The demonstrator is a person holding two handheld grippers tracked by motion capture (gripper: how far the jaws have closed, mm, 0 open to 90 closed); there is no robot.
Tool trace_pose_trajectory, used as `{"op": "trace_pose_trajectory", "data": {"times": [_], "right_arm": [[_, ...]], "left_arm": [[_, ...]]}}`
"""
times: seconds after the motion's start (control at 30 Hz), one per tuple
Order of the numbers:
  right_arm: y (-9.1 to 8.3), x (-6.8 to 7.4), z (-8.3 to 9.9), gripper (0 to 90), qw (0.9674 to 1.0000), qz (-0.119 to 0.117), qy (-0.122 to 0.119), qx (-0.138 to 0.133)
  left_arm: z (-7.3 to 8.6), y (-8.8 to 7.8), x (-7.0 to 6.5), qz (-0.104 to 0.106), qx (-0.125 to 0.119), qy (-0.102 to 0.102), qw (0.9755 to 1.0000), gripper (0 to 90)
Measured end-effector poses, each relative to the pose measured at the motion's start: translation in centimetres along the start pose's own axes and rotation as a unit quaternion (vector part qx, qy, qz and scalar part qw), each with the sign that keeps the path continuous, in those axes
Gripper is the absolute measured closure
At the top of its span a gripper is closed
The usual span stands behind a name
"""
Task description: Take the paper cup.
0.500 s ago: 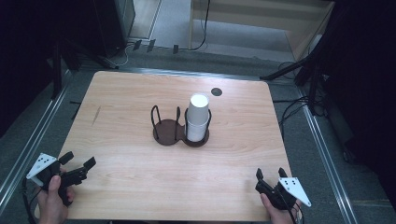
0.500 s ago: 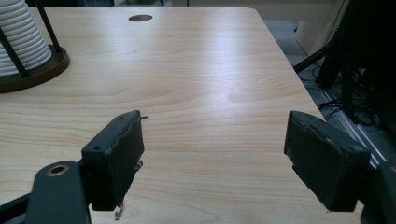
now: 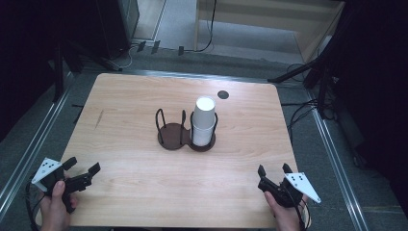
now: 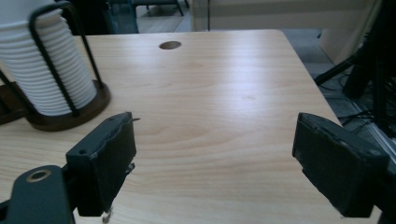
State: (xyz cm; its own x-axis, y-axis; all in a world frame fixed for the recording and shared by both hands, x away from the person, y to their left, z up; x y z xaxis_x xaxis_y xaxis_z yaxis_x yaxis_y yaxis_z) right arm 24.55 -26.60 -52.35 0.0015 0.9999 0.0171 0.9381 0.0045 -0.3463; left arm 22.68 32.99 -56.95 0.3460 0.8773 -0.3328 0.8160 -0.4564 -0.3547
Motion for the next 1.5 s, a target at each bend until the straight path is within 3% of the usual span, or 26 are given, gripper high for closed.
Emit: {"op": "trace_pose_trajectory", "data": {"times": [0.03,0.1,0.13,0.17,0.33,0.37,0.43,0.47,0.53,0.57,0.77,1.5], "right_arm": [[0.0,0.0,0.0,13.3,1.0,0.0,0.0,0.0],[0.1,1.5,-1.1,12.5,0.9998,-0.012,-0.014,0.001],[0.1,1.5,-1.1,12.5,0.9998,-0.012,-0.014,0.001],[0.3,2.5,-1.9,11.7,0.9997,-0.019,-0.012,0.002],[0.7,4.5,-3.0,9.8,0.9993,-0.032,-0.019,0.001],[1.0,5.6,-3.6,8.8,0.9989,-0.041,-0.022,0.002],[1.2,6.1,-3.8,8.3,0.9986,-0.045,-0.026,0.002],[1.5,7.2,-4.4,6.9,0.998,-0.055,-0.031,0.001],[1.6,7.6,-4.6,6.4,0.9978,-0.057,-0.033,0.001],[2.0,8.6,-5.2,6.1,0.9974,-0.063,-0.036,0.001],[3.0,11.3,-6.4,5.2,0.9957,-0.079,-0.048,0.0],[5.2,16.8,-8.4,6.0,0.9934,-0.102,-0.052,0.001]], "left_arm": [[0.0,0.0,0.0,0.0,0.0,0.0,1.0,2.5],[0.0,0.1,0.0,-0.002,0.003,0.0,1.0,2.5],[0.0,0.1,0.0,-0.002,0.003,0.0,1.0,2.5],[0.0,0.1,0.0,-0.005,0.006,0.001,1.0,2.5],[0.1,0.2,-0.1,-0.008,0.009,0.008,0.9999,2.5],[0.1,0.2,-0.1,-0.007,0.009,0.008,0.9999,2.5],[0.1,0.2,-0.1,-0.007,0.009,0.008,0.9999,2.4],[0.0,0.2,-0.1,-0.007,0.009,0.008,0.9999,2.5],[0.0,0.2,-0.1,-0.007,0.009,0.007,0.9999,2.4],[0.0,0.2,-0.1,-0.006,0.008,0.006,0.9999,2.4],[0.0,0.2,-0.1,-0.007,0.009,0.006,0.9999,2.5],[0.0,0.1,0.0,-0.005,0.007,0.004,1.0,2.4]]}}
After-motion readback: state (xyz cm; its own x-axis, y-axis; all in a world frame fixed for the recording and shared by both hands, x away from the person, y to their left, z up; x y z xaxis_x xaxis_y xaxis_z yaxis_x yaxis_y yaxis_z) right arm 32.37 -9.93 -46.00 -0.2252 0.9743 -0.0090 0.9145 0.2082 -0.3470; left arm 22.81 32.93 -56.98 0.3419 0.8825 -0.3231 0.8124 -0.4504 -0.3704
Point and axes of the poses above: each handheld gripper's, and its own axes: y roughly forward along the jaws, z roughly out of its underside, x roughly to its left, the point moved 4 cm from there along y, roughly forward along the jaws, and after that the axes turned 10 degrees about z, right-handed, at the moved point
